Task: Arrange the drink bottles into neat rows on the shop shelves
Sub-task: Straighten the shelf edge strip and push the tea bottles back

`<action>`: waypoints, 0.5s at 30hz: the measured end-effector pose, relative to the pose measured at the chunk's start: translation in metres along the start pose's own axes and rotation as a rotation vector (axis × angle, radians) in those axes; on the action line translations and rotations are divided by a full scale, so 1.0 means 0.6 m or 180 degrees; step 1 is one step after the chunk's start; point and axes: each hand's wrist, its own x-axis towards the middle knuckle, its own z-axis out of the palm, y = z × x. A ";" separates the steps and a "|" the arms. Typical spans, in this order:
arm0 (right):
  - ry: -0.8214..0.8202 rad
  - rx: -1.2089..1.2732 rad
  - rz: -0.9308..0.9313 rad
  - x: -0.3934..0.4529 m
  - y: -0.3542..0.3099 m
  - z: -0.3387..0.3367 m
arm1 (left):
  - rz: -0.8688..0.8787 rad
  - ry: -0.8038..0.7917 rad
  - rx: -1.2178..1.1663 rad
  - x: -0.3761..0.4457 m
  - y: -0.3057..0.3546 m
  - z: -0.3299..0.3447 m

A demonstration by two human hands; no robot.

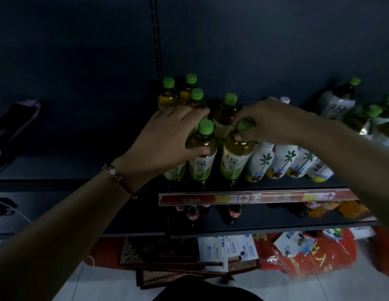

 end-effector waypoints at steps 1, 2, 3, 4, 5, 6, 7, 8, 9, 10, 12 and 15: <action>0.0075 0.0196 -0.0087 0.000 0.004 0.003 | 0.0045 -0.0122 0.0071 0.008 0.002 0.006; 0.0142 0.0384 -0.0147 0.000 0.009 0.006 | 0.0091 -0.0195 0.0121 0.013 0.003 0.010; 0.0194 0.0571 -0.0201 0.001 0.012 0.010 | 0.0119 -0.0230 0.0150 0.016 0.001 0.013; 0.0245 0.0738 -0.0253 0.001 0.014 0.014 | 0.0129 -0.0232 0.0145 0.017 -0.001 0.014; 0.0300 0.0854 -0.0295 0.002 0.017 0.020 | 0.0118 -0.0234 0.0130 0.017 -0.002 0.014; 0.0361 0.0920 -0.0330 0.003 0.018 0.025 | 0.0110 -0.0222 0.0126 0.017 -0.003 0.014; 0.0422 0.0952 -0.0354 0.005 0.019 0.030 | 0.0112 -0.0214 0.0140 0.017 -0.003 0.013; 0.0478 0.0969 -0.0374 0.007 0.020 0.034 | 0.0117 -0.0233 0.0161 0.017 -0.002 0.011; 0.0518 0.0986 -0.0391 0.007 0.021 0.037 | 0.0126 -0.0285 0.0167 0.017 0.000 0.009; 0.0536 0.1012 -0.0402 0.008 0.023 0.038 | 0.0124 -0.0354 0.0118 0.016 0.002 0.004; 0.0448 0.1082 -0.0420 0.007 0.025 0.035 | -0.0054 -0.0508 -0.0280 0.017 0.008 -0.013; 0.0316 0.1221 -0.0401 0.005 0.022 0.010 | -0.0593 -0.0509 -0.0995 0.047 0.005 -0.053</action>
